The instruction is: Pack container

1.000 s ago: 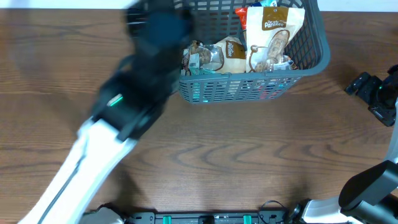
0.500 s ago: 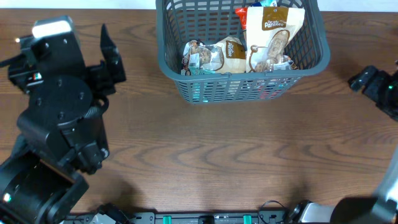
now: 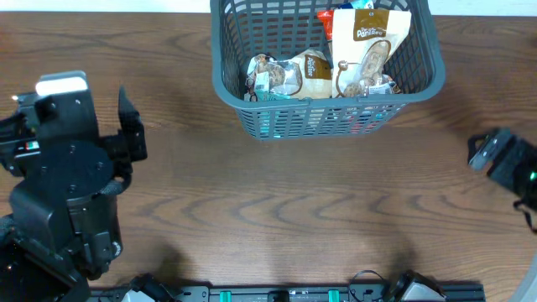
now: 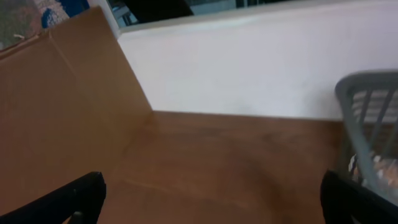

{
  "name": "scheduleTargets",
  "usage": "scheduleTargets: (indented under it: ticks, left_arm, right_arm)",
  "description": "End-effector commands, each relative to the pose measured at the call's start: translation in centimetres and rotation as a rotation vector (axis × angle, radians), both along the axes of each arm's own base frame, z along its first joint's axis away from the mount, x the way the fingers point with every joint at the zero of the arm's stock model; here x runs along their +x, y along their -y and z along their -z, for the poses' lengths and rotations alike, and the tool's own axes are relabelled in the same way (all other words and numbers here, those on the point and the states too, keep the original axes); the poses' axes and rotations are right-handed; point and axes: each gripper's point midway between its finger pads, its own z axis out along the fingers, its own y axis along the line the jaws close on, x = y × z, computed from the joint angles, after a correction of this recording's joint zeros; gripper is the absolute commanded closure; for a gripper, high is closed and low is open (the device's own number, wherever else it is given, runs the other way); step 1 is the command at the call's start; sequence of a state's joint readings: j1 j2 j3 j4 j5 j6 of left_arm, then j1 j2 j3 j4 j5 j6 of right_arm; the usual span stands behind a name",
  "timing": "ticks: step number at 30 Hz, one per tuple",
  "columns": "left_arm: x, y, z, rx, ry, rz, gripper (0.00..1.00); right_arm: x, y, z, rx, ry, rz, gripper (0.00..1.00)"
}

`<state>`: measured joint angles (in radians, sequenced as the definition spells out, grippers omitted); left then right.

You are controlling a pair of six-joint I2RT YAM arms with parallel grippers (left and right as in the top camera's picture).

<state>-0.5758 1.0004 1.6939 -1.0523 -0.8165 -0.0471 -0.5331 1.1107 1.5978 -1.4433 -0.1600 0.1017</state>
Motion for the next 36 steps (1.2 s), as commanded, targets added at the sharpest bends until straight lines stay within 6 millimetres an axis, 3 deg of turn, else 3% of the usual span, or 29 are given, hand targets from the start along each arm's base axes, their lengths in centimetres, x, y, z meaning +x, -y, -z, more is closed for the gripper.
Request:
scheduleTargets:
  ticks: [1,15,22,28,36]
  left_arm:
    - [-0.2,-0.4,0.7,0.039,-0.040,-0.015,0.01]
    - [-0.4,-0.5,1.3,0.055,-0.071,-0.008,0.01]
    - [-0.4,-0.5,1.3,0.055,-0.071,-0.008,0.01]
    - [-0.4,-0.5,1.3,0.055,-0.071,-0.008,0.01]
    - [-0.4,-0.5,1.3,0.056,-0.071,-0.008,0.01]
  right_arm:
    - [-1.4,-1.8,-0.1,0.010,-0.004,-0.049,0.01]
    - [-4.9,-9.2,2.1,0.184,-0.036,-0.310,0.01]
    - [-5.7,-10.6,3.4,0.245,-0.043,-0.335,0.01]
    - [-4.0,-9.8,2.5,0.236,0.036,-0.284,0.01]
    - [-4.5,-10.0,2.8,0.317,0.011,-0.184,0.01]
